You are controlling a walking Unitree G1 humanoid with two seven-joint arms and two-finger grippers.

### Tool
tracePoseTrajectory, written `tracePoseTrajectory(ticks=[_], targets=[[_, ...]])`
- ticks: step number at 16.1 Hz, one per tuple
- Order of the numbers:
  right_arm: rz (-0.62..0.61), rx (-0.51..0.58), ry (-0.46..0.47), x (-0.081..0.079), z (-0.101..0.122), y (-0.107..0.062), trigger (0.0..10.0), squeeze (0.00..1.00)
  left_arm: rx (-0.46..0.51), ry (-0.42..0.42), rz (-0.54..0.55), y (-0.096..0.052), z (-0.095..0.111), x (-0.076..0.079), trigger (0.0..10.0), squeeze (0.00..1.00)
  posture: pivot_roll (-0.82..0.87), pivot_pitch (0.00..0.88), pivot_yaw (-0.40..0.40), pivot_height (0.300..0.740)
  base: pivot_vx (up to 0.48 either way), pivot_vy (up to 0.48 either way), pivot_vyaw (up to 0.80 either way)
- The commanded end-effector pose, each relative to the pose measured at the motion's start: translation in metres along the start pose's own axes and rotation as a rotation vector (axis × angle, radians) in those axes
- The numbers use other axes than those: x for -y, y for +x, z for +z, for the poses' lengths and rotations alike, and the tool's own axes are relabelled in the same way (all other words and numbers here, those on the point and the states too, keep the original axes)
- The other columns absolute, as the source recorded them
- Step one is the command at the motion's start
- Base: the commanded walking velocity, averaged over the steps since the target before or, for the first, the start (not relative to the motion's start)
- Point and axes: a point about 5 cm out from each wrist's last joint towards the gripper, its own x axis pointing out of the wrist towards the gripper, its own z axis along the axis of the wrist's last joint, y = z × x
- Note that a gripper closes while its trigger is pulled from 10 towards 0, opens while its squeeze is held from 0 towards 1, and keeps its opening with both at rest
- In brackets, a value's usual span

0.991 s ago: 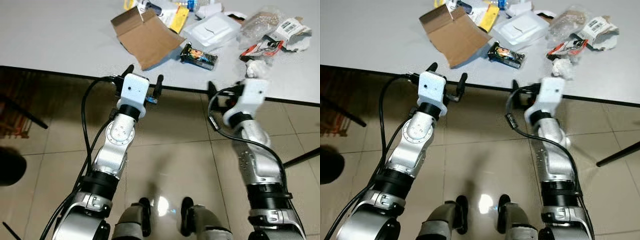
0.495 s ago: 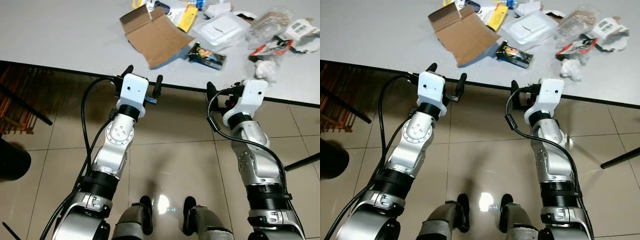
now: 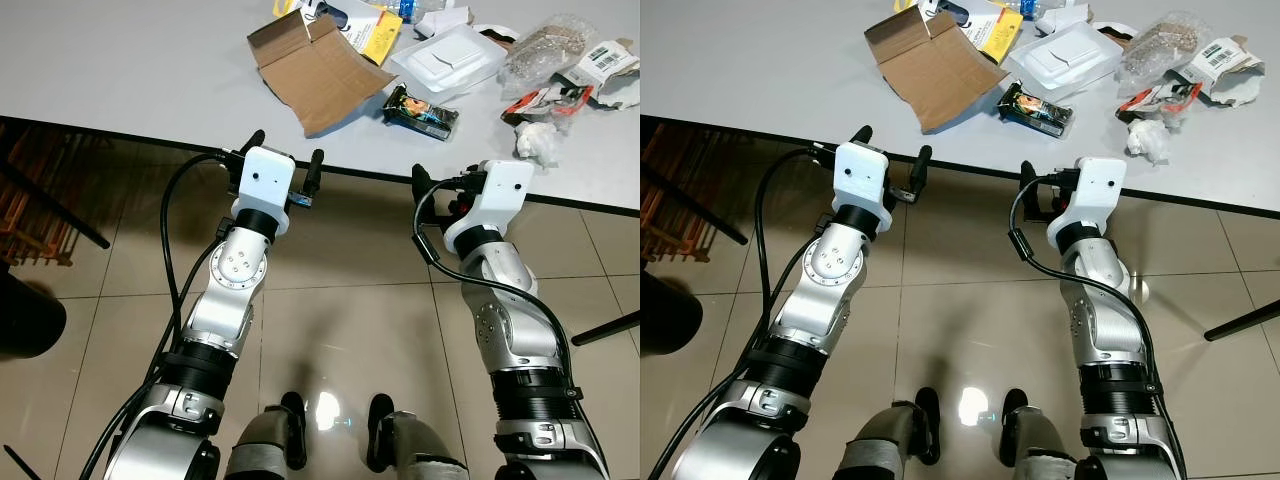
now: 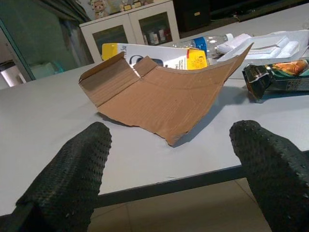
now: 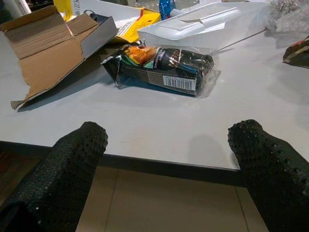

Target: Picking trash to rubbish bin

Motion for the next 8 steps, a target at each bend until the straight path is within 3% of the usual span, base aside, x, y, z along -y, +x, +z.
tracePoseTrajectory(ticks=[1,8], targets=[[0.002,-0.012,0.001,-0.0021,-0.004,-0.0028,10.0,0.0,-0.004,-0.001,-0.001,-0.0026,-0.0009,-0.0018,10.0,0.0,0.08,0.301,0.077,0.74,0.289,0.0,0.0],[-0.003,-0.012,0.009,-0.0029,-0.0052,-0.0028,10.0,0.0,-0.003,0.008,-0.006,-0.0018,-0.0003,-0.0034,10.0,0.0,0.08,0.306,0.085,0.74,0.316,0.0,0.0]])
